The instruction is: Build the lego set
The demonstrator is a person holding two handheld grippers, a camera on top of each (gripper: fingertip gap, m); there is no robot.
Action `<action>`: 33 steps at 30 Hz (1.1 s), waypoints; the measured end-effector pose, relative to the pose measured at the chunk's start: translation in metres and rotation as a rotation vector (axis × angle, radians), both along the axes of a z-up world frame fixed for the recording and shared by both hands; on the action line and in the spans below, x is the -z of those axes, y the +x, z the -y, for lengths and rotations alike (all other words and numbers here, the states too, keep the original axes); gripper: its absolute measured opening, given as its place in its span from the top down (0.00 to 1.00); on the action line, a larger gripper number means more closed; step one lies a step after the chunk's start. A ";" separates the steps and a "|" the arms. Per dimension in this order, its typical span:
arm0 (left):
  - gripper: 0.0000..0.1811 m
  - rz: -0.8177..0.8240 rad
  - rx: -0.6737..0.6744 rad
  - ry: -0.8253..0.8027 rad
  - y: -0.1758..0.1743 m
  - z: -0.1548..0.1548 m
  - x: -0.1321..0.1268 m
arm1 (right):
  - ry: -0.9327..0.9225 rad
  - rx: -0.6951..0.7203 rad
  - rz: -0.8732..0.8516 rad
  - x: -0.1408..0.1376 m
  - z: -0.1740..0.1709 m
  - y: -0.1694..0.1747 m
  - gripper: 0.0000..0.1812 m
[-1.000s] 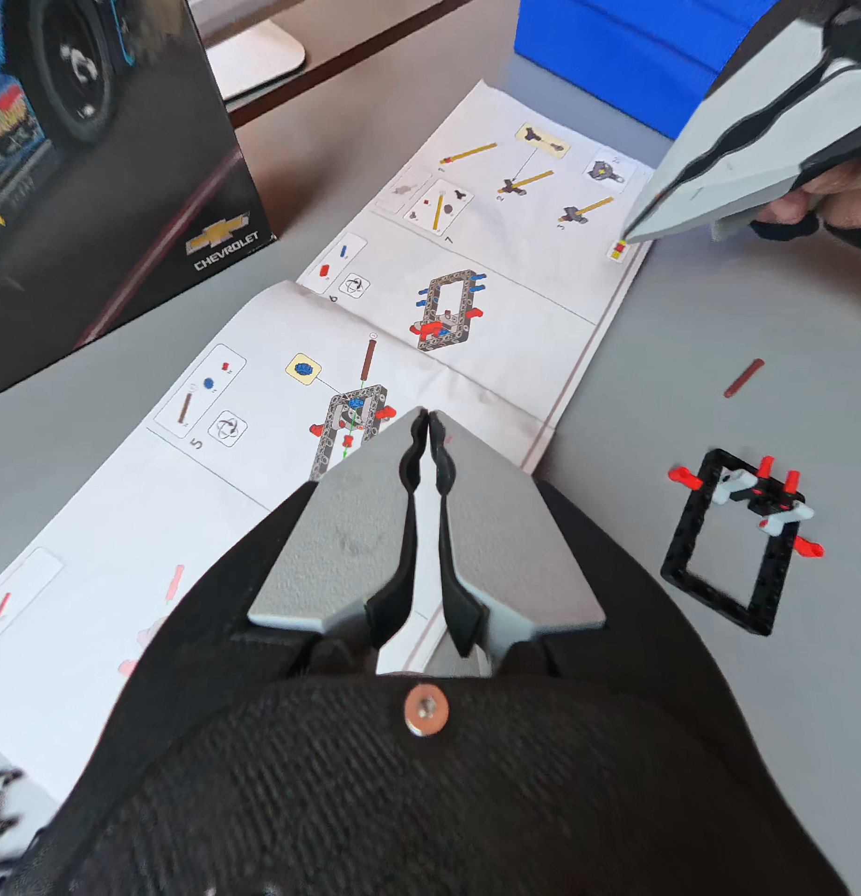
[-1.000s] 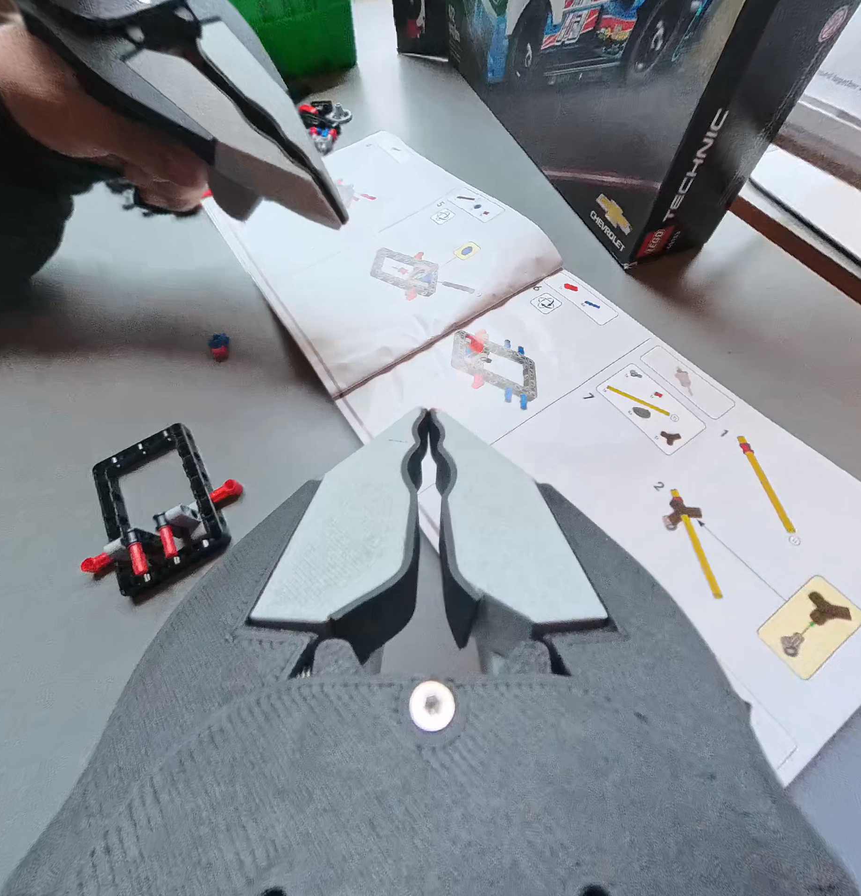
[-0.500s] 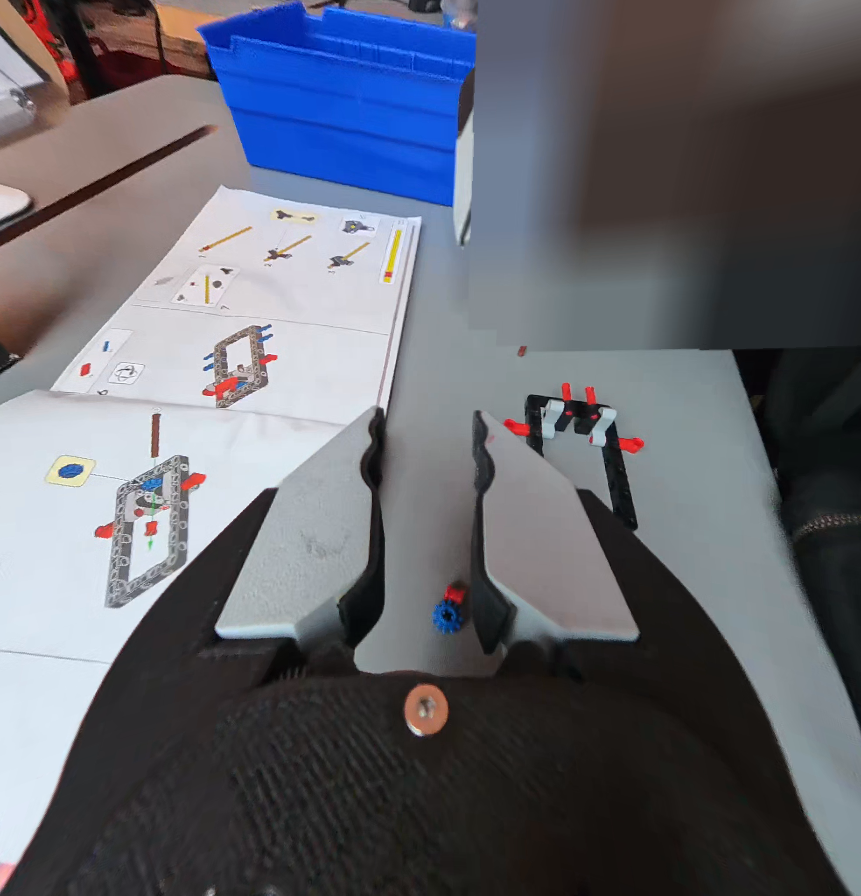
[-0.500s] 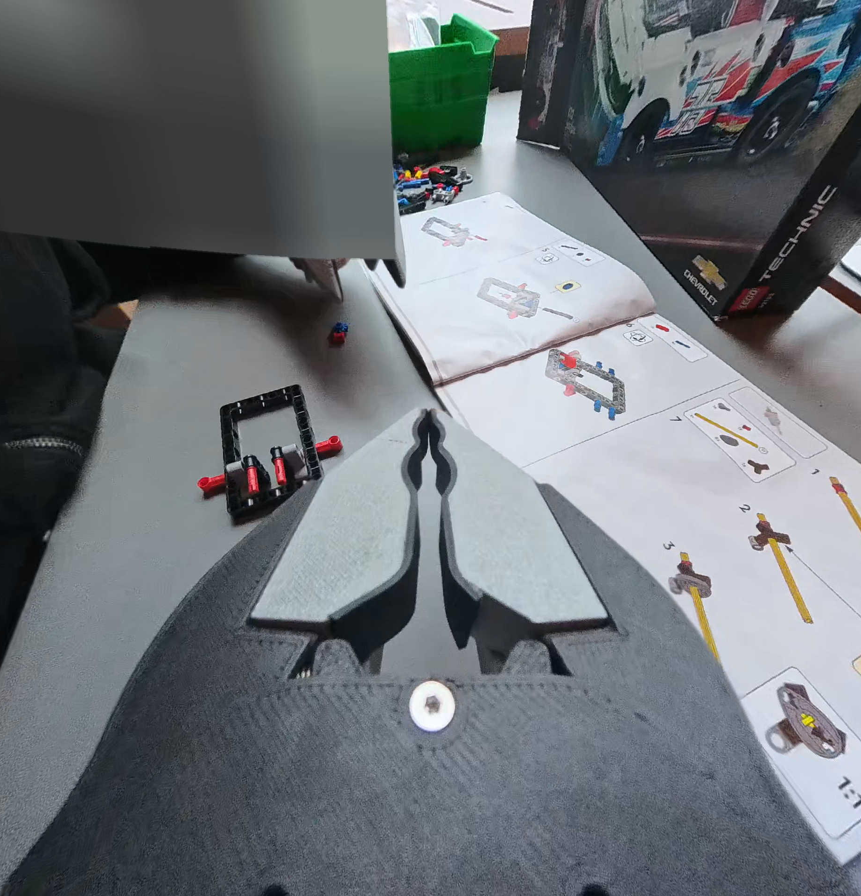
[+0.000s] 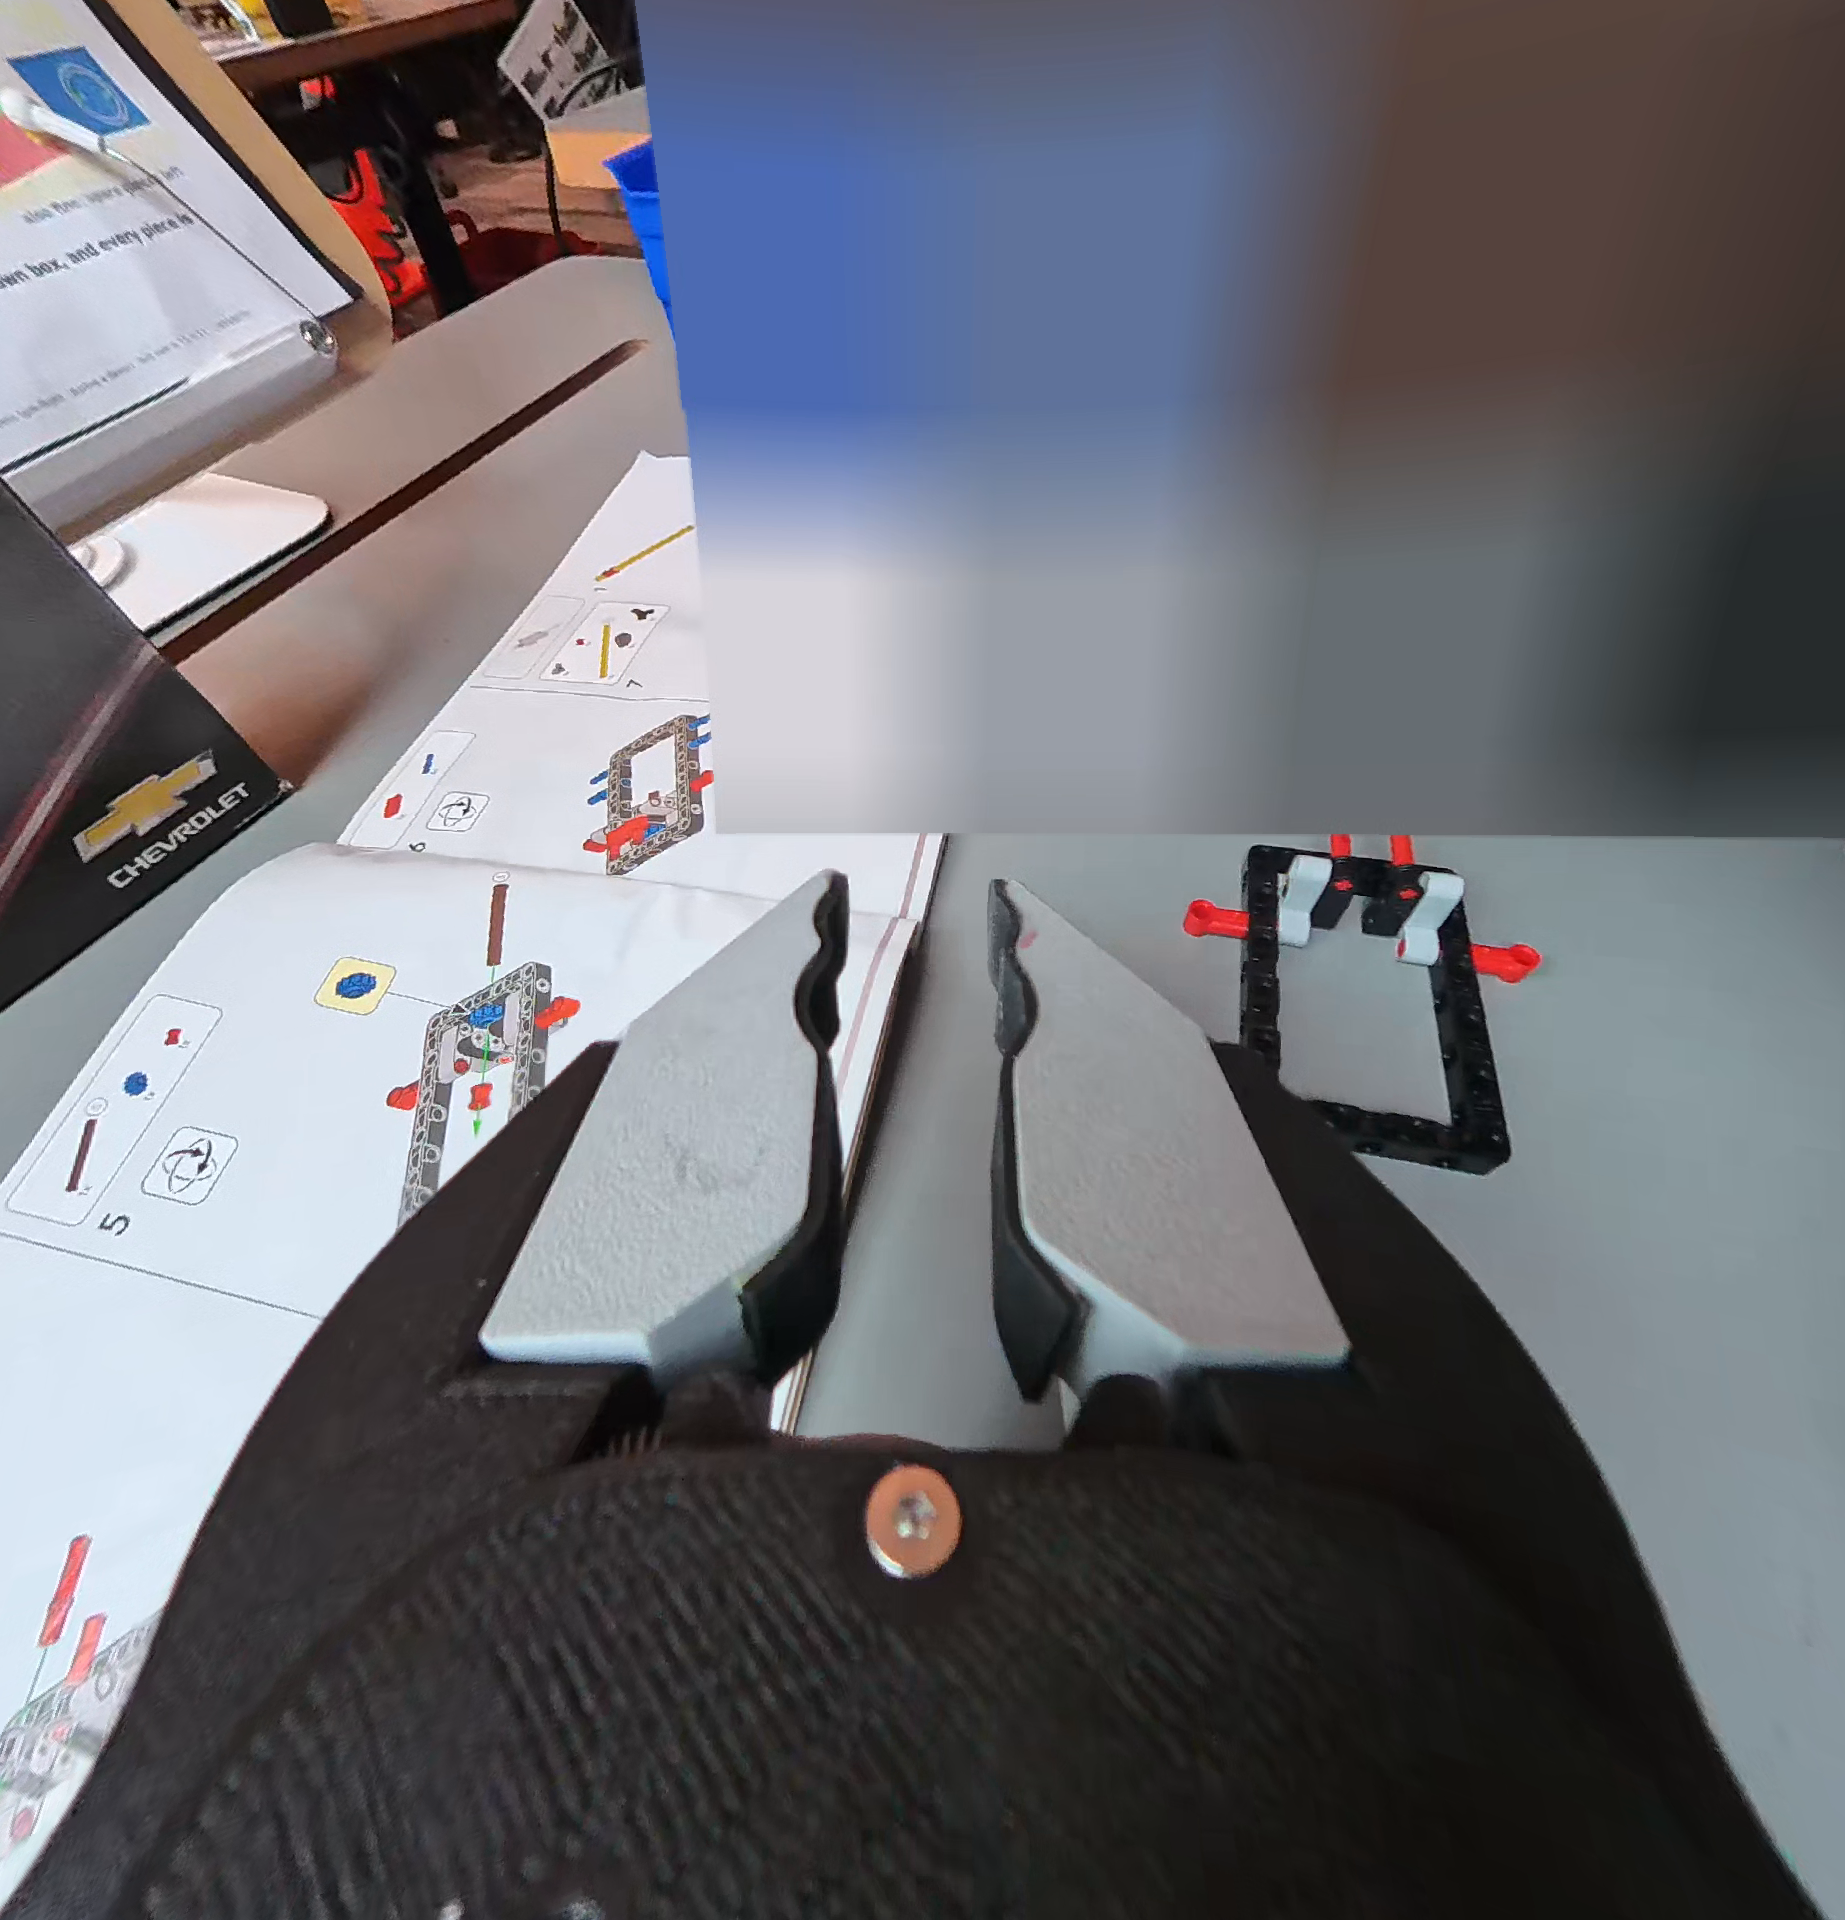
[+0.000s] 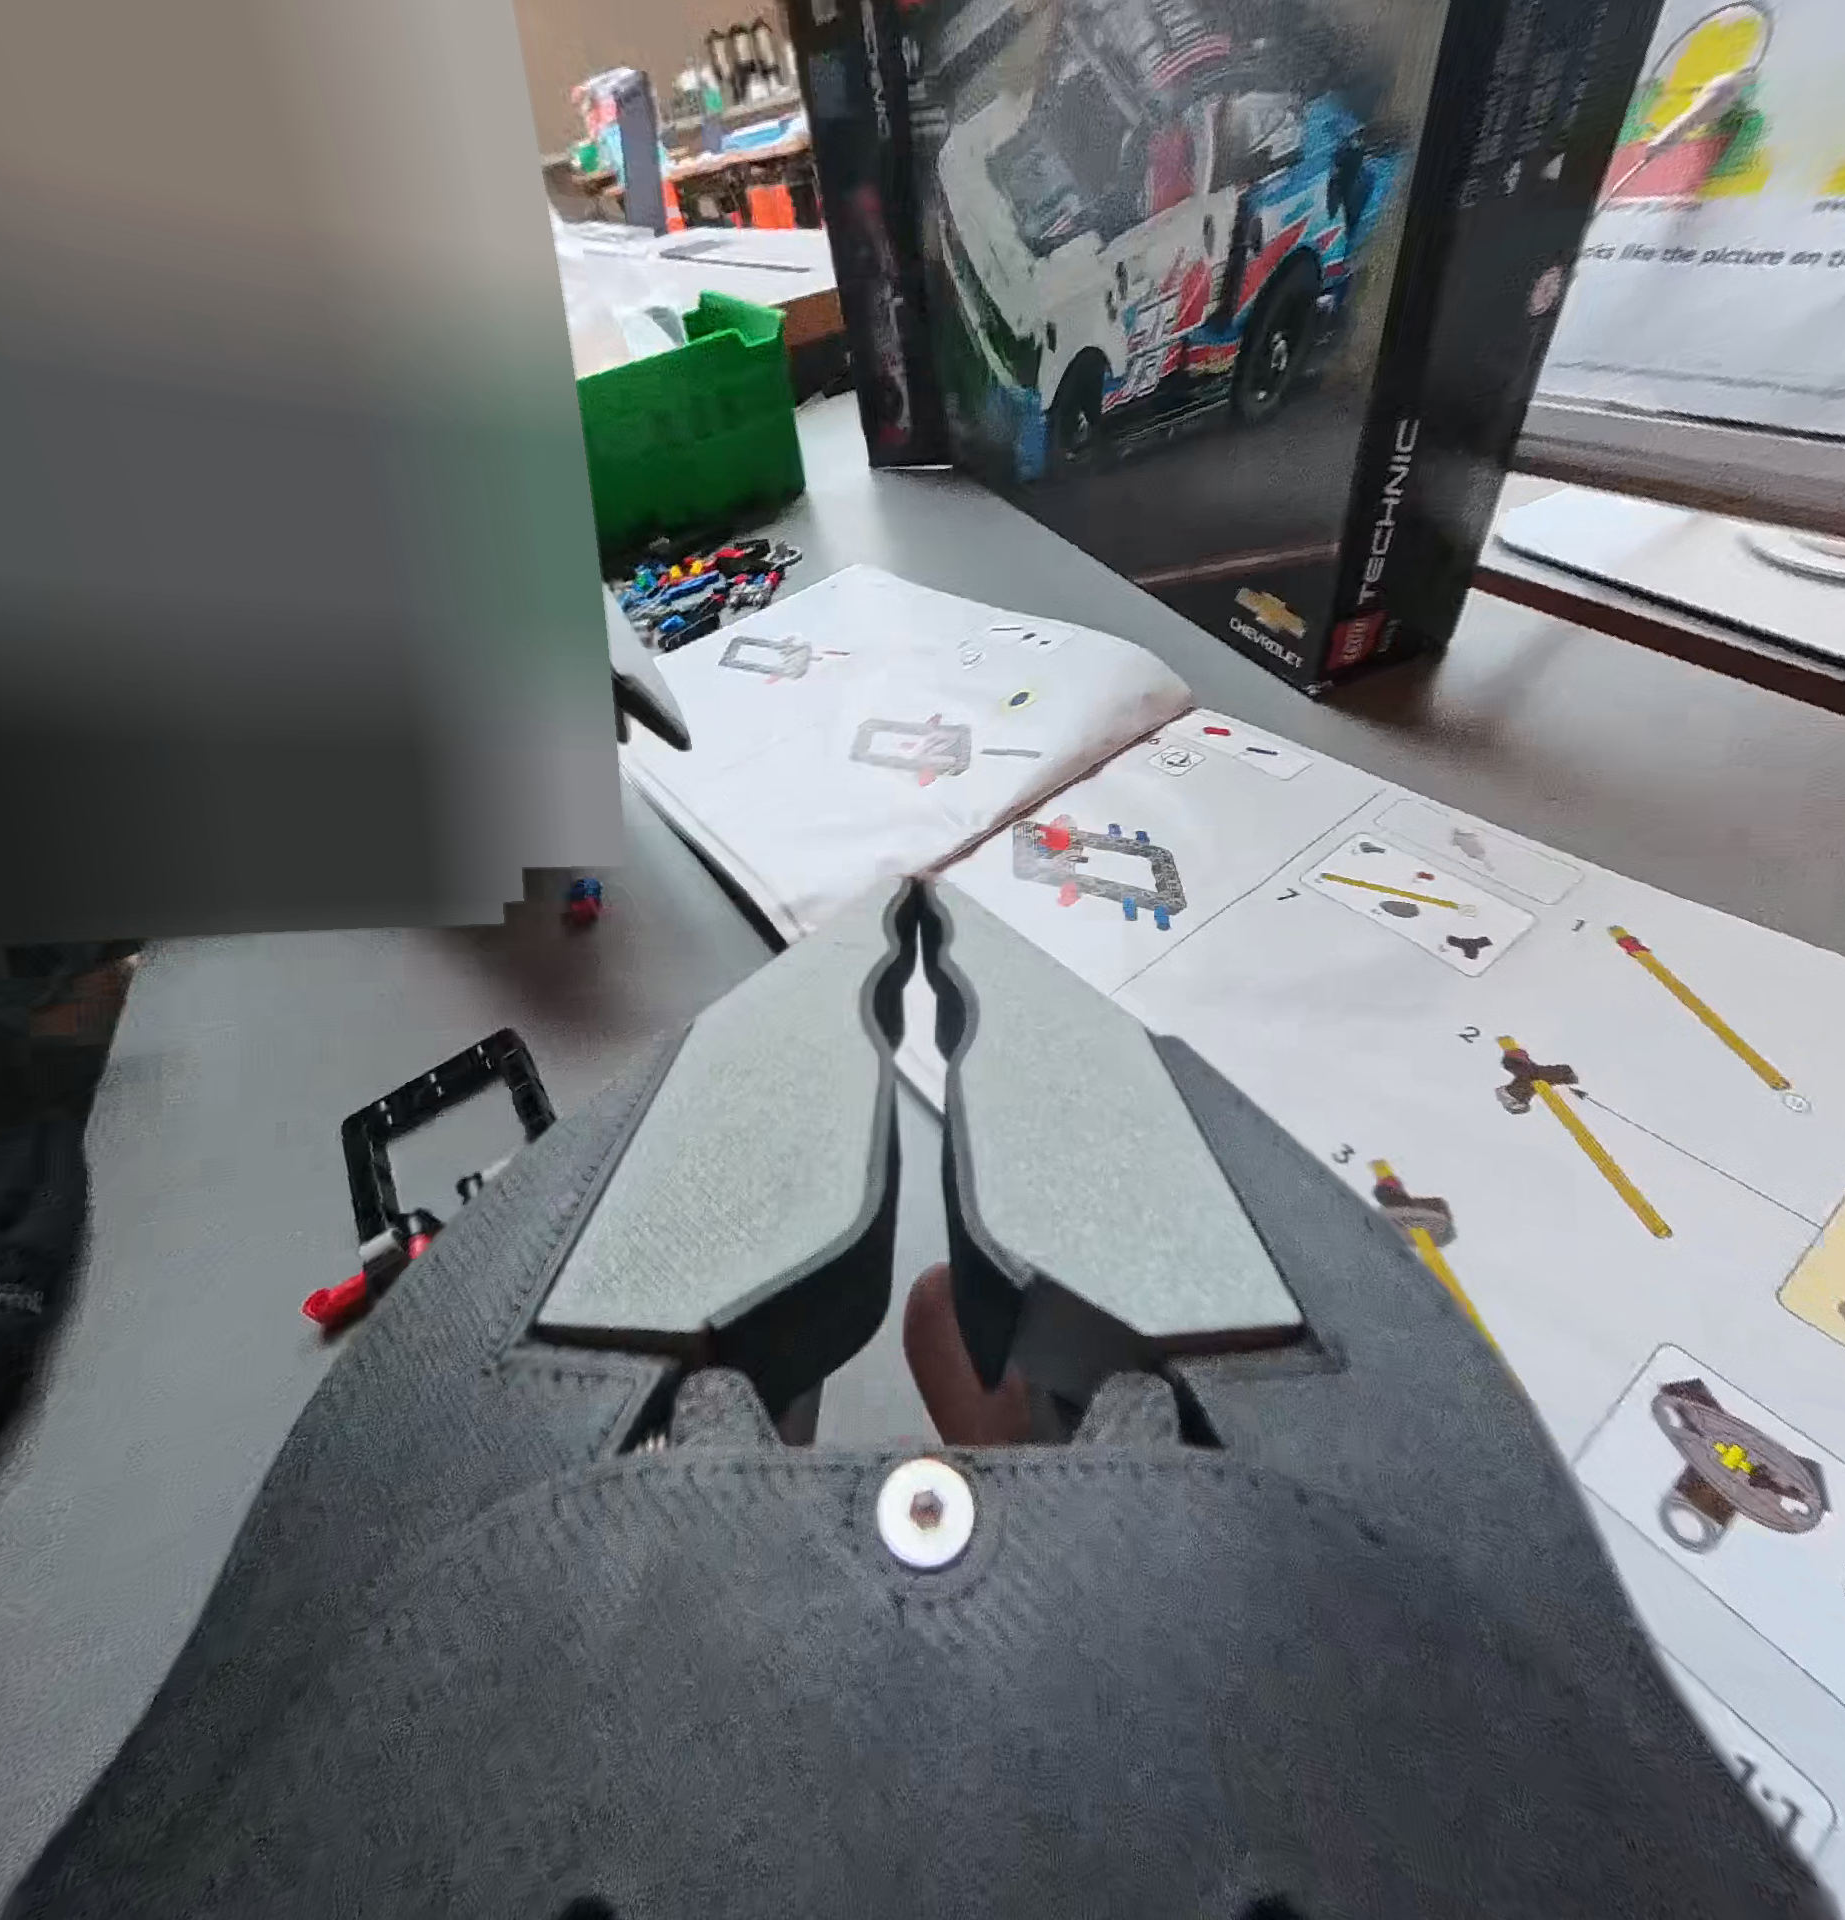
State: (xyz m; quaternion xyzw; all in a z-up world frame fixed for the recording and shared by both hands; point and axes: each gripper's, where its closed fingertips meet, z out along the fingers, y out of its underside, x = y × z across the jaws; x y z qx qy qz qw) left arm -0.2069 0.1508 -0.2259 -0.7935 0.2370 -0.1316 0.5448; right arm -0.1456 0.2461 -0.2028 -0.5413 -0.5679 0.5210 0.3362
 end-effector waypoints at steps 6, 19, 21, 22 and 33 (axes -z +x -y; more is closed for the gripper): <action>0.87 -0.072 0.002 -0.011 0.002 0.000 0.010 | -0.090 -0.065 -0.006 -0.008 0.015 0.007 0.69; 0.87 -0.088 0.025 -0.009 0.015 0.007 0.007 | 0.315 -0.057 0.178 0.037 0.018 0.072 0.85; 0.87 -0.105 0.036 -0.013 0.017 0.008 0.011 | 0.330 -0.081 0.192 0.046 0.016 0.068 0.79; 0.87 -0.113 0.042 -0.015 0.018 0.008 0.013 | 0.322 -0.103 0.198 0.049 0.017 0.066 0.79; 0.87 -0.160 0.042 0.002 0.012 0.007 0.015 | 0.426 -0.245 0.237 0.067 0.030 0.074 0.83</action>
